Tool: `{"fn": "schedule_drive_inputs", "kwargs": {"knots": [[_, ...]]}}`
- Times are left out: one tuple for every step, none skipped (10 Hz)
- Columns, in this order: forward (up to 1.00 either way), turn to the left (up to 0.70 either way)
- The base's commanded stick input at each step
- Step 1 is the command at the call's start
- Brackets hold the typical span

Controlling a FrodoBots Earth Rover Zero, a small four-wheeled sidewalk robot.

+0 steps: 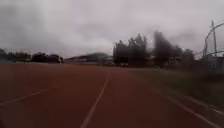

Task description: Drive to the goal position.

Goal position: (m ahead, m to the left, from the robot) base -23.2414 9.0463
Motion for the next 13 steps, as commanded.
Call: {"fn": "schedule_drive_inputs", "kwargs": {"knots": [[0.0,0.7],[0.0,0.7],[0.0,0.7],[0.0,0.7],[0.0,0.7],[0.0,0.7],[0.0,0.7],[0.0,0.7],[0.0,0.7],[0.0,0.7],[0.0,0.7],[0.0,0.7],[0.0,0.7]]}}
